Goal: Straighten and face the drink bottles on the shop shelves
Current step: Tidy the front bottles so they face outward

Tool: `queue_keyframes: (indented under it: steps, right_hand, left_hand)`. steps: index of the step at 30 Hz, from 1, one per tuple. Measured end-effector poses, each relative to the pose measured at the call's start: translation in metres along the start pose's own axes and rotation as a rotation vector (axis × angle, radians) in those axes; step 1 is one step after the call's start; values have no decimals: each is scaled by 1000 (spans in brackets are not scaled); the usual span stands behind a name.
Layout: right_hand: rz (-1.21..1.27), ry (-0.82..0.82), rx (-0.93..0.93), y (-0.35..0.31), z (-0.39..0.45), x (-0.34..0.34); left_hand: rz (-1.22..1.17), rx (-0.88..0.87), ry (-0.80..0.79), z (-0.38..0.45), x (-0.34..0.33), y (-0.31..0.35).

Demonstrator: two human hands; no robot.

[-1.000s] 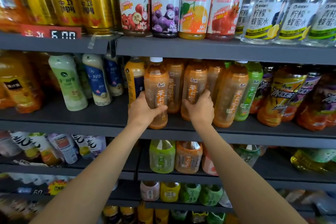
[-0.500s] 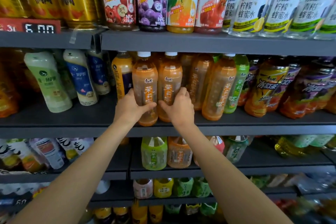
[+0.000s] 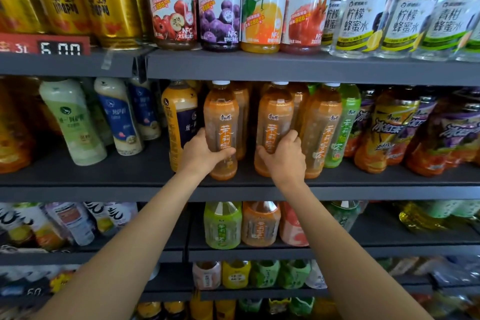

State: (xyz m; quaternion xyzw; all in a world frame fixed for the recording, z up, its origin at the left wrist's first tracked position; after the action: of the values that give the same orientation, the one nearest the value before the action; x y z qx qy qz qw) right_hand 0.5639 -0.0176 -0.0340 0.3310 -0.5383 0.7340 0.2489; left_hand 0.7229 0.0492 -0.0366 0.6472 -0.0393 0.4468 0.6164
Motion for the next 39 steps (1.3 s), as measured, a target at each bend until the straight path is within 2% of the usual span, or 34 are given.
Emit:
queue_keyframes:
  steps: [8,11,15,17,21,26,29,32,36,39]
  right_hand:
    - [14,-17,27,2,5,-2]
    - [11,-24,37,3,7,-3]
    - [13,-25,43,4,9,-3]
    - [12,-24,39,4,10,-3]
    - [9,-25,43,3,12,-5]
    - [18,-26,49,4,16,-7]
    - [28,-17,57,2,19,-7]
    - [172,-106,40,6,31,-9]
    - [414,-336,29,14,39,-16]
    - [402,-373,37,8,41,-25]
  left_hand:
    - [-139,-2,-204,12,-11,2]
    - [-145,-22,-197,14,-22,9]
    - [-77,-4,-57,22,-31,14]
    - [-46,14,-43,28,-32,13]
    - [-15,1,-74,34,-31,13]
    - [-107,-24,-204,31,-24,10]
    - [-117,-42,-207,26,-19,7]
    - [-154,-48,-211,18,-16,3]
    - [-259,-37,-205,6,-12,-4]
    - [-318,-36,-194,0,-8,-7]
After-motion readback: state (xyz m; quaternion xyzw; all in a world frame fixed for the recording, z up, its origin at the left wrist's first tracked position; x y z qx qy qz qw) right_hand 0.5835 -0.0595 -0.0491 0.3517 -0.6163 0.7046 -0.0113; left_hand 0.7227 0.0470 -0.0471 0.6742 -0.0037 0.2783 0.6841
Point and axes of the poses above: each hand's wrist, its own z-axis towards the middle knuckle, its own x-axis out of the back of the hand, y = z × x, the point moved 3 cm from there along z, towards the middle knuckle, and after that the axes turned 5 degrees about -y, right-handed, at the moved point
